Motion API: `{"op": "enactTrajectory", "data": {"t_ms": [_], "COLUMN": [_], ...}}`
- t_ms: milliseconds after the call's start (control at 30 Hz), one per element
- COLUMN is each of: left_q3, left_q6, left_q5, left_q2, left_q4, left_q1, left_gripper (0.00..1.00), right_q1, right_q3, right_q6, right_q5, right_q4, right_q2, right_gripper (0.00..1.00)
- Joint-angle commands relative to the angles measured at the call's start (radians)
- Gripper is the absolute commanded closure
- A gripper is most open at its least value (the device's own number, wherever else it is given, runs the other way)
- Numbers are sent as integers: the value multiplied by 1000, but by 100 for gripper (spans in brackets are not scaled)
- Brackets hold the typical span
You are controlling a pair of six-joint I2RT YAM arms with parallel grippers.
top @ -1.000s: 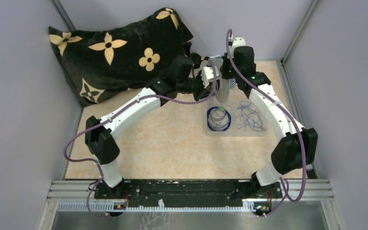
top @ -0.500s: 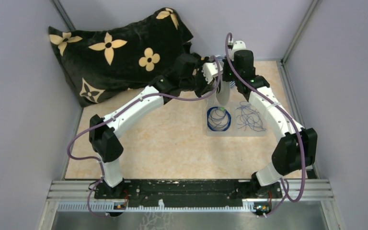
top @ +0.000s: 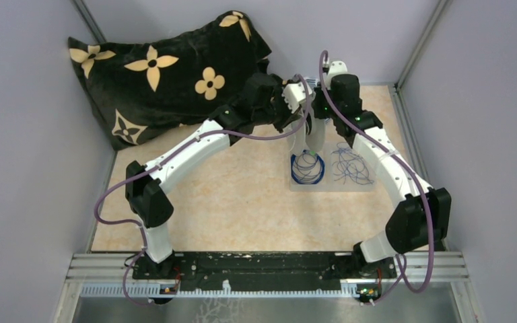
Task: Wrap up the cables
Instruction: Wrap the cable around the cable reel.
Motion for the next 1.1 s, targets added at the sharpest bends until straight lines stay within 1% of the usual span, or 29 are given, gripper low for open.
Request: {"op": "enactTrajectory", "data": {"t_ms": [0,333,567,767,967,1067], "left_q3": [30,38,42,42,33,28], "left_q6": [13,8,-6,-33,-75,-85], "left_q5": [-48,-73,-63,-23,49,80], "left_q2": [5,6,23,42,59,66], "left_q4": [62,76,87,90,90,90], "left_q1": [12,26,52,83,122,138], "left_gripper": [85,83,82,81,74,73], "right_q1": [16,16,16,16,16,16], "right_q3": [11,-13,-25,-46,-61,-68], "right_q6": [13,4,-4,-21,-33,-42], "right_q5": [-71,-93,-120,-140,-159,-187], "right_q4": [69,78,80,87,89,89], "right_q2": [-81,-100,-112,-137,-155,-158], "right_gripper": [100,100,100,100,100,100]}}
